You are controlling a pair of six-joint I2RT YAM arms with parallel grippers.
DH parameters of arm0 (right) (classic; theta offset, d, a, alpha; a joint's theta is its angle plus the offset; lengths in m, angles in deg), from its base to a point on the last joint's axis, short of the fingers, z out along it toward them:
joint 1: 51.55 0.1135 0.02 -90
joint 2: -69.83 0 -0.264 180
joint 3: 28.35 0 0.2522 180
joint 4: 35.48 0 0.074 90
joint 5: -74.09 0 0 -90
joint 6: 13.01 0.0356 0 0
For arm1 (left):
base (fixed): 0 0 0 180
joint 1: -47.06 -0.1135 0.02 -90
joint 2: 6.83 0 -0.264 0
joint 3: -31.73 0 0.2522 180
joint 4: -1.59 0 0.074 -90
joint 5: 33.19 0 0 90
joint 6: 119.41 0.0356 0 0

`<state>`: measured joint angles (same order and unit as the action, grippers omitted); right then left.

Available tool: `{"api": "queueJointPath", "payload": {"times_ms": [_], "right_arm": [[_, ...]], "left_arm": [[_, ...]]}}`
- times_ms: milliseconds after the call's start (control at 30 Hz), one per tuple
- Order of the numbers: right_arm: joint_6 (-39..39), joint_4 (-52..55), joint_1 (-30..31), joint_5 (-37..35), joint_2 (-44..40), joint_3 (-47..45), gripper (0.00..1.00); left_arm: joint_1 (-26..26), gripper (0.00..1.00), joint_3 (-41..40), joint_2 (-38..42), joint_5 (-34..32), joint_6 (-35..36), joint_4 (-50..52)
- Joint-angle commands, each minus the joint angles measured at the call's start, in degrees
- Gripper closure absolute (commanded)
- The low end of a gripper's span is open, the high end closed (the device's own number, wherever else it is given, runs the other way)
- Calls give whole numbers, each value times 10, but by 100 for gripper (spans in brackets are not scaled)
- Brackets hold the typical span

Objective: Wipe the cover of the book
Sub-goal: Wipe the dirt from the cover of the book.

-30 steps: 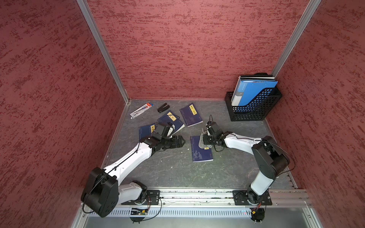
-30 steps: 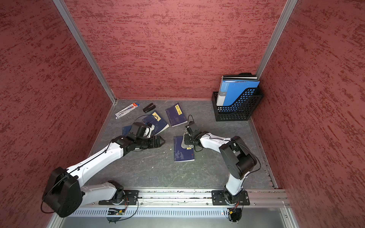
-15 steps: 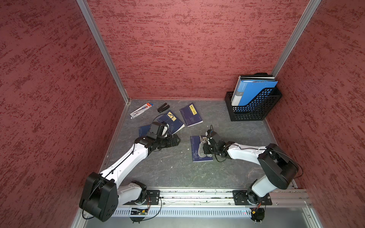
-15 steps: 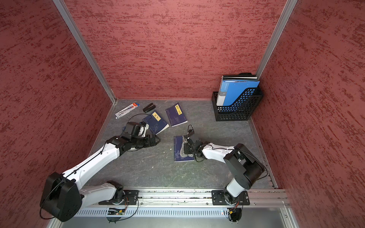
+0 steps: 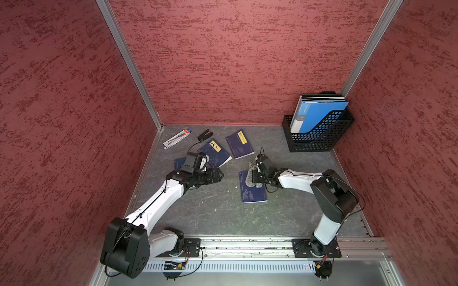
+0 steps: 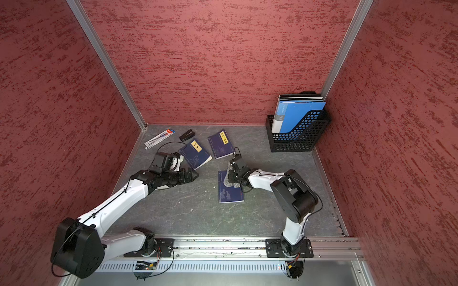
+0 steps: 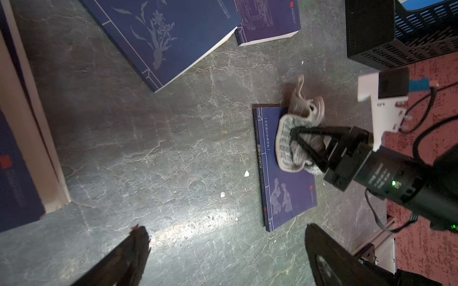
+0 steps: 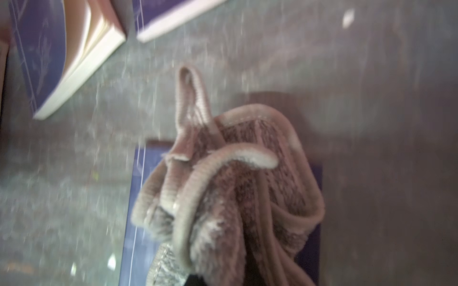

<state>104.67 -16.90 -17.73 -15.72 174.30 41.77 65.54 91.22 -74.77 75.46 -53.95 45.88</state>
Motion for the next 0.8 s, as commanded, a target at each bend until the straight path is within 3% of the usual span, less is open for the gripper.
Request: {"api": "queueJointPath", "payload": {"times_ms": [0, 200, 433, 767], "right_arm": [[-37, 64, -16, -11, 48, 22, 90], [-35, 69, -17, -2, 32, 17, 90], [-15, 56, 15, 12, -67, -100, 92], [77, 59, 86, 45, -209, -248, 92]], "left_arm": [[-6, 0, -7, 33, 4, 11, 15], [-15, 0, -22, 64, 5, 9, 18], [-29, 0, -16, 55, 12, 21, 21], [-38, 0, -5, 27, 19, 34, 20]]}}
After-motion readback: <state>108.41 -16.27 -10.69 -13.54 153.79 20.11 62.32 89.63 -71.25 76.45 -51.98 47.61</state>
